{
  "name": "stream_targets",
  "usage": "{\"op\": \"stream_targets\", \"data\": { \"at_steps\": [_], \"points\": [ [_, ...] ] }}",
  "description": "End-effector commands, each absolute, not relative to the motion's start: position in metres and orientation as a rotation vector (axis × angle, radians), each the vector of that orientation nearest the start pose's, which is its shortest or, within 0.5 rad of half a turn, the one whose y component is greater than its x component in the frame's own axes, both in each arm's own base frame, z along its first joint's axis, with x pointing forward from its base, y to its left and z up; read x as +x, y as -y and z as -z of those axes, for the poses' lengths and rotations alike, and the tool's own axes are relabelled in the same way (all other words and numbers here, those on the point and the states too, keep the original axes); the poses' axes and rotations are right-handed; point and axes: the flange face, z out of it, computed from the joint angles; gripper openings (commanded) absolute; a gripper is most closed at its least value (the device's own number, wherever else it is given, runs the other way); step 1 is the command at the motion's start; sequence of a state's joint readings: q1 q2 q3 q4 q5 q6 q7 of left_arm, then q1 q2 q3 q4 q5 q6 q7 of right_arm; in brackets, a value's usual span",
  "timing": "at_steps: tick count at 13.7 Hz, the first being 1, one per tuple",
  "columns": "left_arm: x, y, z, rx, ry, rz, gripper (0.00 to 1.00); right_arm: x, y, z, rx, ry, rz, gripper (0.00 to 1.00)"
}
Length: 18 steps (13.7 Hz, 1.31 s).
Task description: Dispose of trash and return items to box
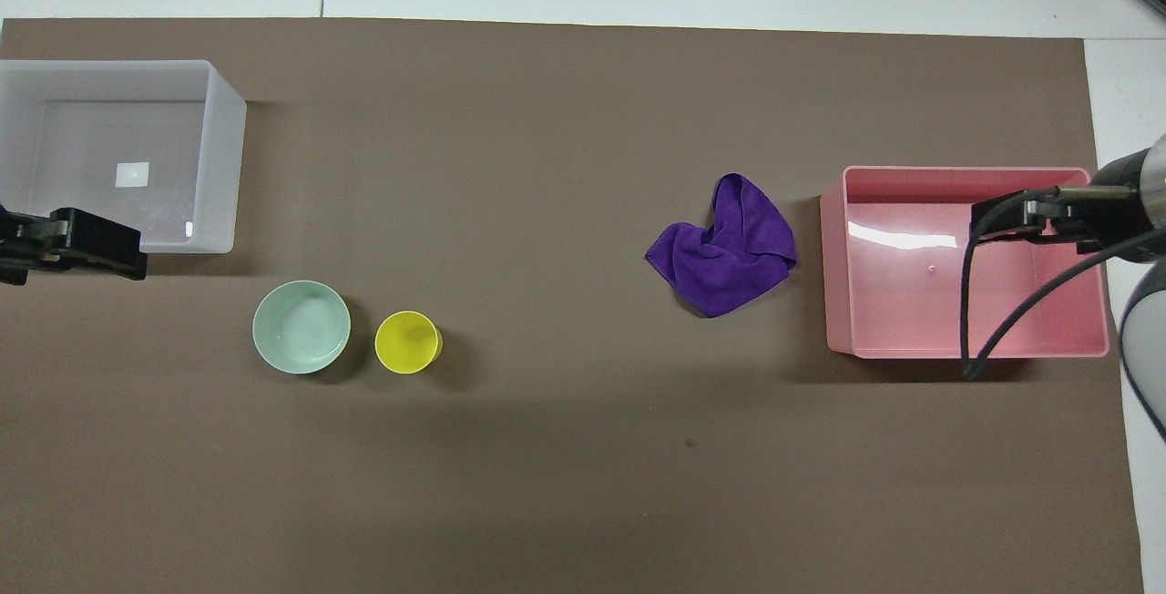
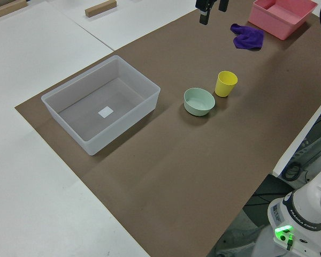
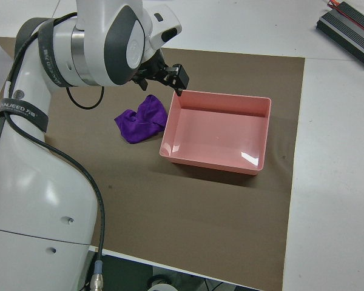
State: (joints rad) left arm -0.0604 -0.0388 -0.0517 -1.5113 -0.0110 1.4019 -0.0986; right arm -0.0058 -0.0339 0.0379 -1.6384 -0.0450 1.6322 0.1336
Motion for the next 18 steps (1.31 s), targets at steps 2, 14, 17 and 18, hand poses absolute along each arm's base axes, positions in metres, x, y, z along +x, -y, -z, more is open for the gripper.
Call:
{"op": "stream_targets", "data": {
  "at_steps": [2,14,17,18],
  "points": [
    [0.520,0.059,-0.657,-3.124,-0.033,-0.138,1.00,0.546,-0.010,-0.620,-3.160,-0.130,0.051,1.00],
    [0.521,0.058,-0.647,-3.119,-0.030,-0.175,1.00,0.546,-0.011,-0.620,-3.160,-0.127,0.051,1.00],
    [0.517,0.057,-0.634,-3.111,-0.023,-0.232,1.00,0.546,-0.011,-0.620,-3.160,-0.127,0.051,1.00],
    [0.516,0.057,-0.622,-3.107,-0.025,-0.270,1.00,0.546,-0.010,-0.620,-3.160,-0.130,0.051,1.00]
  ]
}}
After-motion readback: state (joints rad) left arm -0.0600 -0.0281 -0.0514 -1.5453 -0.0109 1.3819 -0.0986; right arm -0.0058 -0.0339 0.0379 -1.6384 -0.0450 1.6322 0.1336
